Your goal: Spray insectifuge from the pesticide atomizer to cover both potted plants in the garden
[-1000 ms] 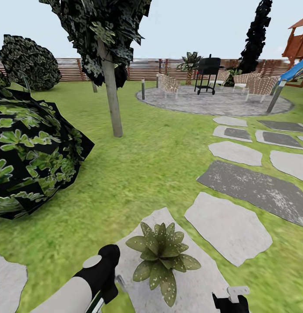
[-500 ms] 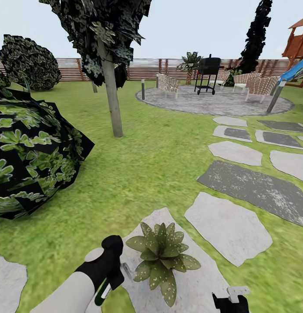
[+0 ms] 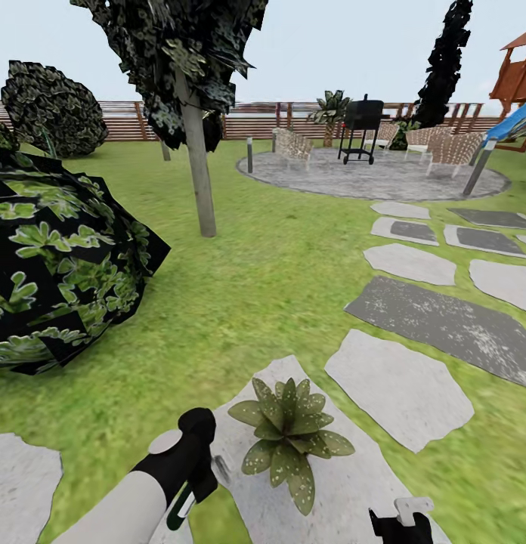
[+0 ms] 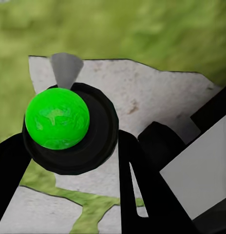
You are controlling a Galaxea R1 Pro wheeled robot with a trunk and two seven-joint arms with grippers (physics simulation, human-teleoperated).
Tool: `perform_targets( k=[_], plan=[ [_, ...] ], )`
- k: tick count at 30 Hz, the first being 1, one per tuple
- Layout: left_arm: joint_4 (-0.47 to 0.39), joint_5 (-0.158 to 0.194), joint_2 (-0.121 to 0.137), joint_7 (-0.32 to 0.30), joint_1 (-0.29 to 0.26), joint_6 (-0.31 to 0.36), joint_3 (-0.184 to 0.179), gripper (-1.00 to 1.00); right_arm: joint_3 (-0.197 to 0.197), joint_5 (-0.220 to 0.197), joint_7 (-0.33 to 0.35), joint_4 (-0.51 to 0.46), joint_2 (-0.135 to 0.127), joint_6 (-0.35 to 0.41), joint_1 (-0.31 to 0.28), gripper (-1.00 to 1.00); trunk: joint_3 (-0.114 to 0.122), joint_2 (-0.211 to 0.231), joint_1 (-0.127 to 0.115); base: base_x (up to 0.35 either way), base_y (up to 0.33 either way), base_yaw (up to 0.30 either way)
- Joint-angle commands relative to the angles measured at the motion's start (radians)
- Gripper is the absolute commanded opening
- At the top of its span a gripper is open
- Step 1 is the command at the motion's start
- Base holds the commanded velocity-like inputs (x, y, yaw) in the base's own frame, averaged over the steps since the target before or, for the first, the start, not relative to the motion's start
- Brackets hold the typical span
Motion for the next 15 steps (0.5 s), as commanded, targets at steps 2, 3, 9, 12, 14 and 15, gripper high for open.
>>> perform_targets(
  k=[2, 3, 9, 12, 14, 15],
  plan=[
    [0.000, -0.009, 0.003, -0.011, -0.001, 0.005, 0.000, -1.00, -0.009, 0.005, 0.004, 0.001, 0.000, -0.004, -0.001, 1.00, -0.001, 0.000, 0.000, 0.000, 0.000, -0.107],
    [0.001, -0.009, 0.004, -0.011, -0.001, 0.005, 0.000, -1.00, -0.009, 0.005, 0.005, 0.001, 0.000, -0.004, -0.001, 1.00, -0.001, 0.000, 0.000, 0.000, 0.000, -0.200],
    [0.005, -0.008, 0.004, -0.011, 0.000, 0.004, 0.002, -1.00, -0.009, 0.005, 0.005, 0.001, 0.000, -0.004, -0.001, 1.00, -0.001, 0.000, 0.000, 0.000, 0.000, -0.289],
    [0.000, -0.008, 0.002, -0.011, 0.000, 0.005, 0.002, -1.00, -0.009, 0.005, 0.005, 0.001, 0.000, -0.004, -0.001, 1.00, -0.001, 0.000, 0.000, 0.000, 0.000, -0.300],
    [-0.003, -0.009, 0.002, -0.011, -0.001, 0.005, 0.001, -1.00, -0.009, 0.005, 0.005, 0.001, 0.000, -0.003, -0.001, 1.00, -0.001, 0.000, 0.000, 0.000, 0.000, -0.259],
    [-0.004, -0.009, 0.002, -0.011, -0.002, 0.006, 0.001, -1.00, -0.009, 0.005, 0.005, 0.001, 0.000, -0.003, -0.001, 1.00, -0.001, 0.000, 0.000, 0.000, 0.000, -0.112]
  ],
)
